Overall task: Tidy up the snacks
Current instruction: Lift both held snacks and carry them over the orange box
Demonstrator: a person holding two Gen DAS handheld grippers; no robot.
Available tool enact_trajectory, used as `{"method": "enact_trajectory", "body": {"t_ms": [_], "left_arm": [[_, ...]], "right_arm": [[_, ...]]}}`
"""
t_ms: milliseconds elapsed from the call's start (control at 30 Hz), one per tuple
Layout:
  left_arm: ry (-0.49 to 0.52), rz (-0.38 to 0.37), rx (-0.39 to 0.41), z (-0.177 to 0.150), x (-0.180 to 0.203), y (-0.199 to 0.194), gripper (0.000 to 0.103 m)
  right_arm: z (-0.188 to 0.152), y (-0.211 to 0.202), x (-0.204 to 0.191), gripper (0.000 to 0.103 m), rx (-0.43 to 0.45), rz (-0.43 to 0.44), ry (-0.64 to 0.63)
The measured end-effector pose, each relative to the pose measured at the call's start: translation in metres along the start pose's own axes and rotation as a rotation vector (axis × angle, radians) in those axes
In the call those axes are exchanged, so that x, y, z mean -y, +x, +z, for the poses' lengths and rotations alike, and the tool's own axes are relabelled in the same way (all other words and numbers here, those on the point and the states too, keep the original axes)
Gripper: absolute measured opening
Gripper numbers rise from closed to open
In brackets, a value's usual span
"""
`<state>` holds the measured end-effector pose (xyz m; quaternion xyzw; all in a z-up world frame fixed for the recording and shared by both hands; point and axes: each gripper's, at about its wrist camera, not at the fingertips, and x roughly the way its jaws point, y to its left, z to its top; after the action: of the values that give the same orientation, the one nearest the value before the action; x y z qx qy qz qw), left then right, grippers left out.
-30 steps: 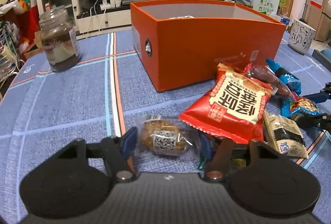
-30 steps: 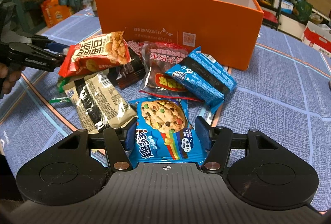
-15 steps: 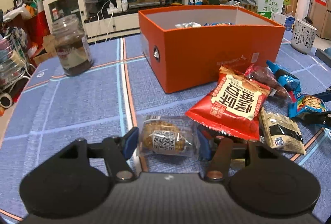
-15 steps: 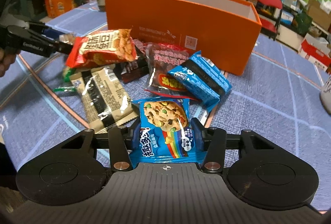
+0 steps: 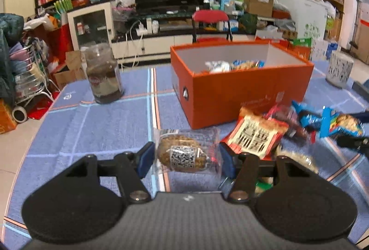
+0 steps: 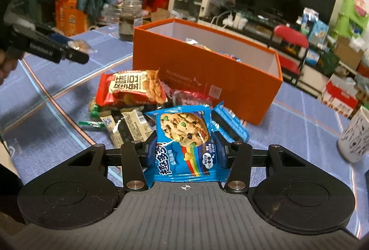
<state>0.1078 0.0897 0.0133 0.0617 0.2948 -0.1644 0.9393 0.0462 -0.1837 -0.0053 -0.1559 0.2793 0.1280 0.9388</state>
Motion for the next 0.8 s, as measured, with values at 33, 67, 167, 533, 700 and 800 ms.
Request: {"method": "enact_trajectory", "body": {"t_ms": [33,67,167,533,700,800], "left_arm": [[-0.001,0.001,0.008,0.001,0.002,-0.001,0.058],[-0.003,0.003,0.017,0.003,0.004,-0.003,0.058],[-0.004,-0.006,0.032,0.007,0.009,-0.006,0.058],[-0.047,0.059,-0.009,0.008,0.015,-0.002,0.058],[-0.059,0.112,-0.018,0.01,0.016,-0.003,0.058],[-0.079,0.104,0.015,0.02,0.017,-0.011,0.058]], "right_arm": [[0.001,0.0,0.001,0.034,0.004,0.0,0.004],[0.002,-0.001,0.001,0.034,0.009,-0.002,0.007],[0.004,0.0,0.003,0.034,0.017,-0.005,0.012],[0.006,0.002,0.003,0.034,0.01,0.002,0.029],[0.009,0.002,0.003,0.034,0.014,0.005,0.047],[0.016,-0.003,0.007,0.034,0.039,0.007,0.086]]}}
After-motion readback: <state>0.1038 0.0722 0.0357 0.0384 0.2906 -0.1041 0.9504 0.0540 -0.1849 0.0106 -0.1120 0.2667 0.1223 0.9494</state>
